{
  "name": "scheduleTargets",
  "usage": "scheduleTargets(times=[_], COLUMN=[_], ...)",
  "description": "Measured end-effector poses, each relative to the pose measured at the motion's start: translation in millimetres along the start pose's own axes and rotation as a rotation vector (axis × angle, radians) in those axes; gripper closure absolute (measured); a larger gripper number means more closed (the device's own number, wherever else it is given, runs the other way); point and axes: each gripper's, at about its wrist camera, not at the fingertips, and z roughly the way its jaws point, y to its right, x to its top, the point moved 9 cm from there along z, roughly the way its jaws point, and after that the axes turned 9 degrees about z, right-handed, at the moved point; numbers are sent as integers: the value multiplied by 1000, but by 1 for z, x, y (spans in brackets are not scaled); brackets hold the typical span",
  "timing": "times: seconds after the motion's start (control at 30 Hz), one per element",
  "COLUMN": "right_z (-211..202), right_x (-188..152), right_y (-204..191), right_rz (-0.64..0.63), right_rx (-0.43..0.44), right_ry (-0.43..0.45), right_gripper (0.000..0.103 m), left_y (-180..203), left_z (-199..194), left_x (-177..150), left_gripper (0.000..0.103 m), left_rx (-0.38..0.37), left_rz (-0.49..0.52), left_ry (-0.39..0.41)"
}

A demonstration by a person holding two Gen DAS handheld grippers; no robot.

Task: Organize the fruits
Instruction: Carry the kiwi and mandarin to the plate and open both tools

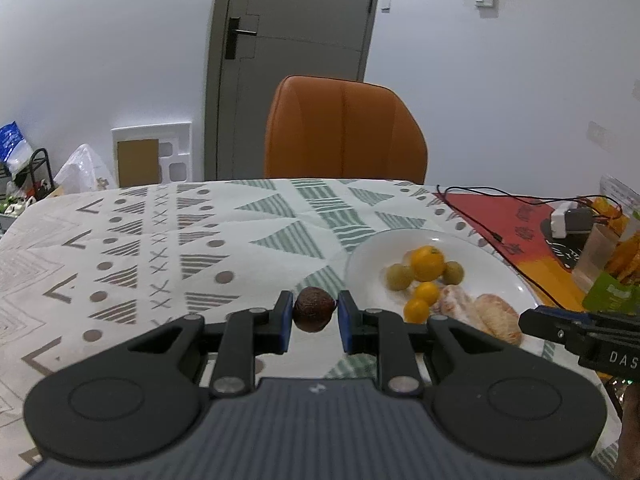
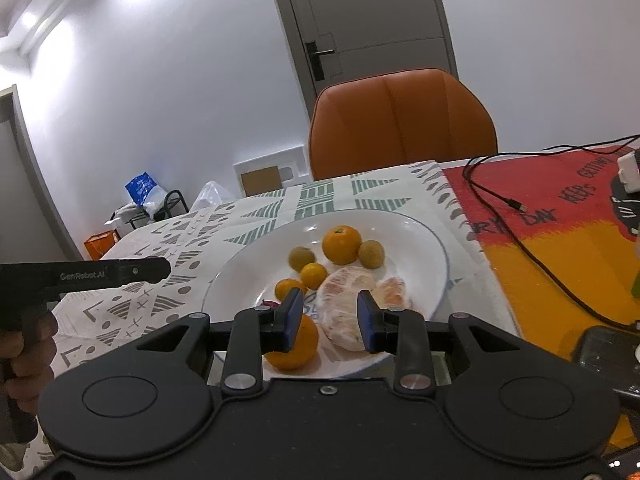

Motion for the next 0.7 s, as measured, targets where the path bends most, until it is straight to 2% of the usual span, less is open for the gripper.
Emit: scheduleTargets(times=[0.43,0.7], right_z=[-20,-24], right_x=[-4,-4], right_y=[28,33], right_rz=[59,78], right_rx=[-6,9], right_ry=[22,23], right_gripper=[68,67], left_y=[45,64], left_z=[8,13], left_x=[13,18], left_gripper=[81,81], left_rx=[-43,-64], left_rz=[63,74], left_ry=[15,21])
